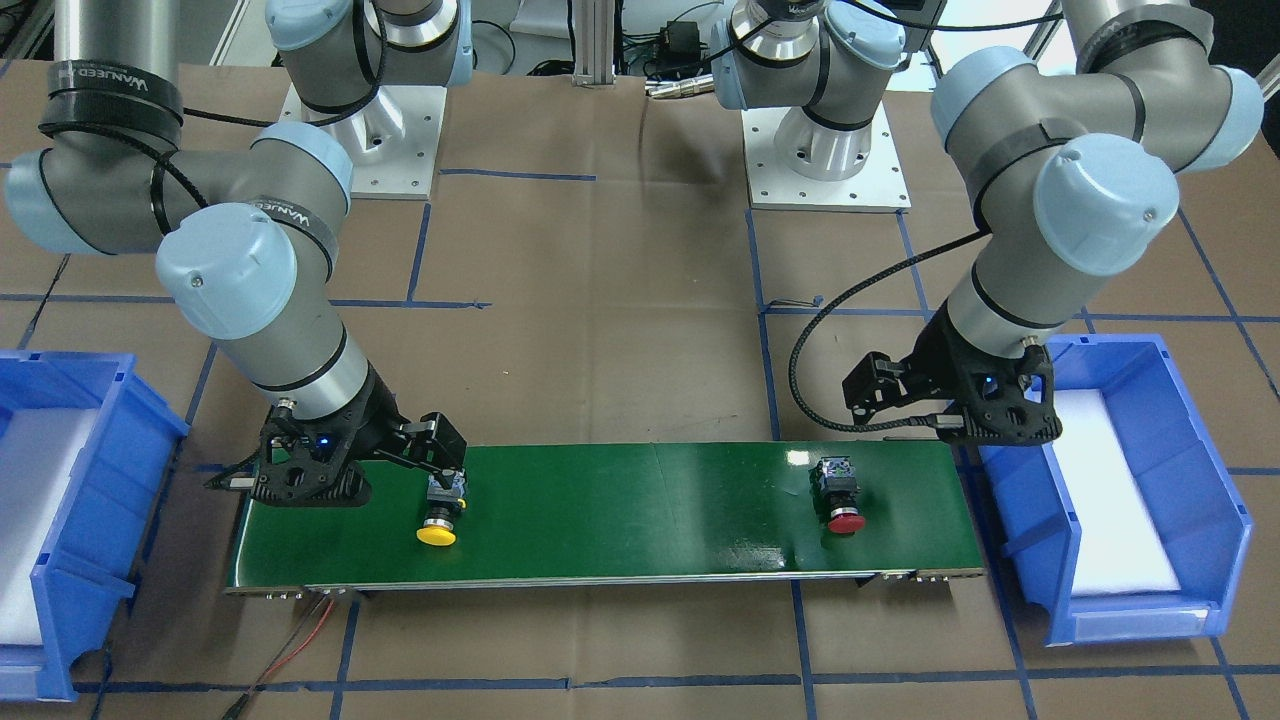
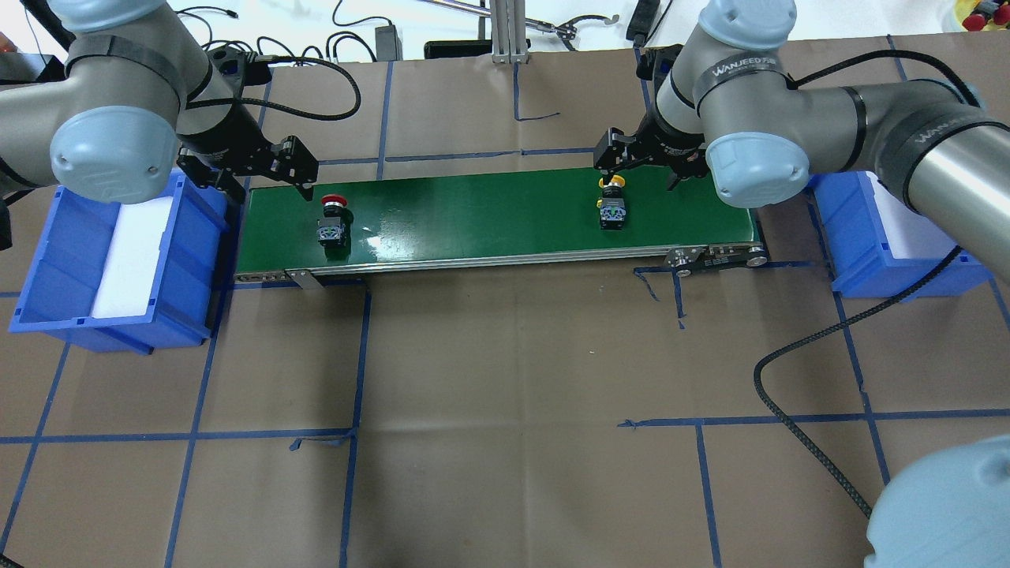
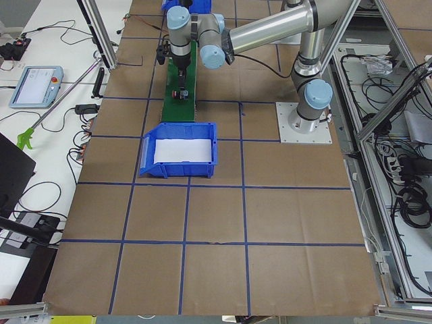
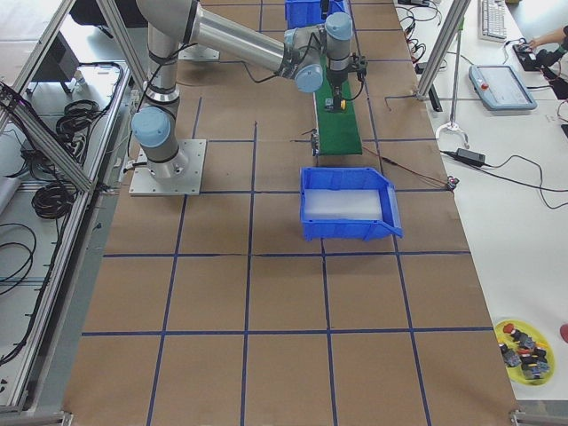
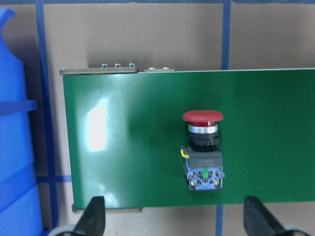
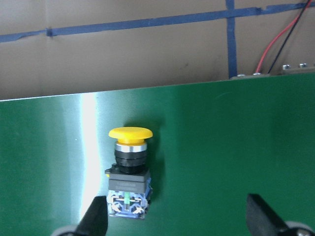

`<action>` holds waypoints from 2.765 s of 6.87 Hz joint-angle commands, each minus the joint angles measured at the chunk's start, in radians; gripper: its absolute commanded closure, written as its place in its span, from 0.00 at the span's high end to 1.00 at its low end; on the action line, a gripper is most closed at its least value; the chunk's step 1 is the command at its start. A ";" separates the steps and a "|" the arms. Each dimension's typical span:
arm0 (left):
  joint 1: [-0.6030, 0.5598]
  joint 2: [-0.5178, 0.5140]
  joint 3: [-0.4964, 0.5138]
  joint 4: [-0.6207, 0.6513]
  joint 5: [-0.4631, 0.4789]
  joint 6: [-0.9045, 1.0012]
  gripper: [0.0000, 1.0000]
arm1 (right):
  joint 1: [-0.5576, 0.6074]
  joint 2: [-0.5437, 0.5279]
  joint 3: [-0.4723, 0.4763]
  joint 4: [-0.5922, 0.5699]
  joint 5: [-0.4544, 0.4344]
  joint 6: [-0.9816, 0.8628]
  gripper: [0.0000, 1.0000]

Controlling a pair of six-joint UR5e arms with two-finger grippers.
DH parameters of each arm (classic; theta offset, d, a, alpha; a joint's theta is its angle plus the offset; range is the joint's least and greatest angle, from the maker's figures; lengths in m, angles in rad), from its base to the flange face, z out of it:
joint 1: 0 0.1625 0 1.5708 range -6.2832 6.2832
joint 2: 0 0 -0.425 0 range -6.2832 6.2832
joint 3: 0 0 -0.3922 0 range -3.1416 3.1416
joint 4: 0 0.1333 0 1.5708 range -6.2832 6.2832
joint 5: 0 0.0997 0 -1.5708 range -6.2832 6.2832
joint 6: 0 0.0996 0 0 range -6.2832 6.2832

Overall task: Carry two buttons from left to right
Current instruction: 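Release the red button on the belt while the right gripper grasps the yellow button, then carry the yellow button with the right gripper into the foam-lined bin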

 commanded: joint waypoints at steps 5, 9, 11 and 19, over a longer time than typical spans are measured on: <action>-0.061 0.198 -0.009 -0.246 0.000 -0.062 1.00 | 0.000 0.056 0.010 0.005 -0.104 0.080 1.00; -0.061 0.217 -0.001 -0.243 0.000 -0.063 1.00 | 0.000 0.079 0.011 0.009 -0.158 0.077 0.80; -0.063 0.211 0.006 -0.231 0.038 -0.063 1.00 | -0.002 0.073 0.007 0.014 -0.156 -0.017 0.08; -0.103 0.188 0.020 -0.183 0.032 -0.105 1.00 | -0.465 -0.173 -0.111 0.232 -0.209 -0.550 0.04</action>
